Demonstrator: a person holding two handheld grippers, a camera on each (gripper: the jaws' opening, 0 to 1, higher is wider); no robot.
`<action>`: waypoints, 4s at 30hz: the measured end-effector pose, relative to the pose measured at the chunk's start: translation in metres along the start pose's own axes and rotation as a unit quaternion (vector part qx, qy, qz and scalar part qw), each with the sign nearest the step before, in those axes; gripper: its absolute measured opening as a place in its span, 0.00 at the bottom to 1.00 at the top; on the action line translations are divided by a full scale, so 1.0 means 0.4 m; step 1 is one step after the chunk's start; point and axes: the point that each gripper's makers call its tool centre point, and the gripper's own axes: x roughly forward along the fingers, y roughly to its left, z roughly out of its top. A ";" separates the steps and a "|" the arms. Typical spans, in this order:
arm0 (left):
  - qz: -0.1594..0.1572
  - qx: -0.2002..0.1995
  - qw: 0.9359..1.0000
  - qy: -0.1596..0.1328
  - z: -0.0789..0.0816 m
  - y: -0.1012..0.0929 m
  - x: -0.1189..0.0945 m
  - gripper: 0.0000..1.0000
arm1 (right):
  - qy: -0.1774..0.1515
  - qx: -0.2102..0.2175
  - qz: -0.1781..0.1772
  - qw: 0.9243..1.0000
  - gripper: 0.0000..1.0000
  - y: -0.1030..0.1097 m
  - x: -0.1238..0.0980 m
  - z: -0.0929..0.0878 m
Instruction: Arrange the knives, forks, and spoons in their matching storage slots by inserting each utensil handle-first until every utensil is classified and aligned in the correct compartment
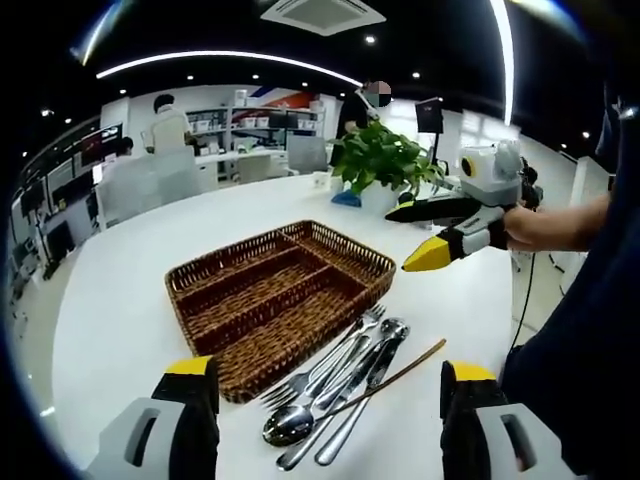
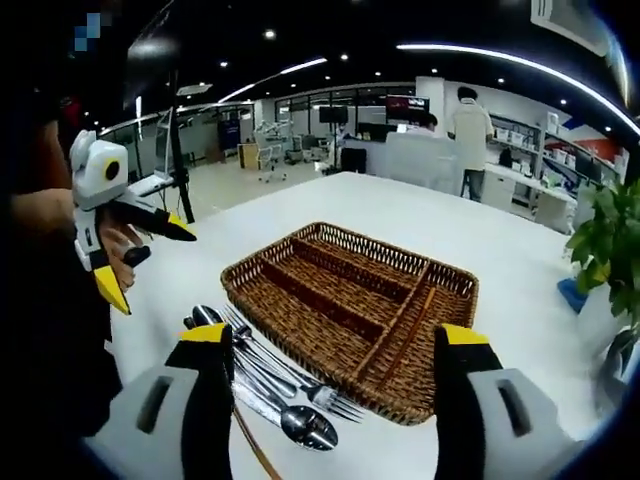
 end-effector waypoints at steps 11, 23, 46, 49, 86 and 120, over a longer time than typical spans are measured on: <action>0.000 0.005 1.000 0.003 -0.010 -0.006 -0.010 0.95 | -0.013 -0.024 0.005 1.000 0.92 0.039 -0.067 0.004; 0.004 0.005 1.000 0.007 -0.025 -0.003 -0.016 0.93 | 0.010 -0.042 0.024 0.999 0.84 0.053 -0.060 -0.025; 0.008 0.007 1.000 0.017 -0.065 -0.013 -0.039 0.78 | 0.156 -0.123 0.190 0.961 0.27 0.214 0.021 -0.244; 0.001 0.008 1.000 0.025 -0.073 -0.018 -0.035 0.75 | 0.182 -0.132 0.205 0.953 0.24 0.224 0.028 -0.282; -0.113 0.125 0.977 0.129 -0.142 -0.097 0.091 0.50 | 0.265 -0.171 0.246 0.916 0.04 0.258 0.066 -0.385; -0.288 0.216 0.858 0.365 -0.257 -0.149 0.094 0.13 | 0.196 -0.304 0.308 0.880 0.02 0.346 0.027 -0.272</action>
